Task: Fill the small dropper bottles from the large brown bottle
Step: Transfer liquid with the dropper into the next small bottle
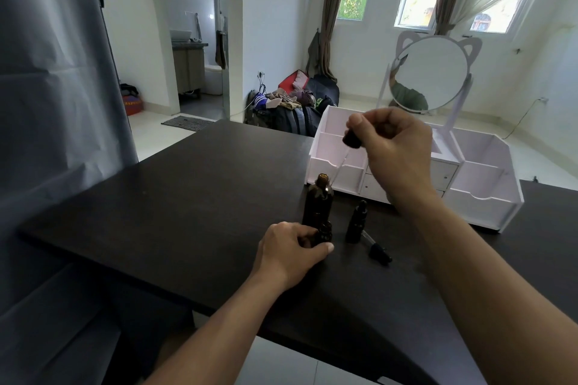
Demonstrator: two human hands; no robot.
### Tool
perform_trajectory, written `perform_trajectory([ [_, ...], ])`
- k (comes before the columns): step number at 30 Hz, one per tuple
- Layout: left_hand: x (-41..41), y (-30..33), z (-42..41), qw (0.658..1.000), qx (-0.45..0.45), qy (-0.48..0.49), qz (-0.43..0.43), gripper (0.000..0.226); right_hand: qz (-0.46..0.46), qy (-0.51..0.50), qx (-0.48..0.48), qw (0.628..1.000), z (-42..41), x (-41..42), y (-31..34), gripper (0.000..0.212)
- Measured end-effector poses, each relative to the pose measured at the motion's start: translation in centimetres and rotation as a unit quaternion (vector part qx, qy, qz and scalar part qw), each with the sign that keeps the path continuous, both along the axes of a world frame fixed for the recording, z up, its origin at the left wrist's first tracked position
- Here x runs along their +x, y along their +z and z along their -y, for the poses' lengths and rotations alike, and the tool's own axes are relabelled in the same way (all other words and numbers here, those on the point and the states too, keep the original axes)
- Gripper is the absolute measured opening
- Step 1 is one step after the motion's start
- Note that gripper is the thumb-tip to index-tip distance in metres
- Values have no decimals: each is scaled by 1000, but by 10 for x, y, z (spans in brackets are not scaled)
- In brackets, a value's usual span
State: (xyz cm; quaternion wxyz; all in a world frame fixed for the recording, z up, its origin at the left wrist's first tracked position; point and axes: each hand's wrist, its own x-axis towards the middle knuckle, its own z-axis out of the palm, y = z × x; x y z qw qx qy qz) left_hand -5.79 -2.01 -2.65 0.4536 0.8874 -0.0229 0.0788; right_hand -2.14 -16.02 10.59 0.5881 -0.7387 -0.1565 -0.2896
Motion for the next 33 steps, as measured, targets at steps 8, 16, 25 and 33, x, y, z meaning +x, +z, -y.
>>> perform_trajectory([
  [8, -1, 1, 0, 1000, 5, 10, 5, 36, 28, -10, 27, 999, -11, 15, 7, 9],
  [16, -3, 1, 1, 1000, -17, 19, -8, 37, -44, 0, -86, 995, -15, 27, -33, 10],
  [25, -4, 2, 1, 1000, -21, 16, -17, 37, -96, 14, -127, 987, -13, 30, -56, 11],
  [33, -3, 1, 0, 1000, -20, 18, -2, 35, -74, -3, -95, 993, 8, 12, -53, 20],
])
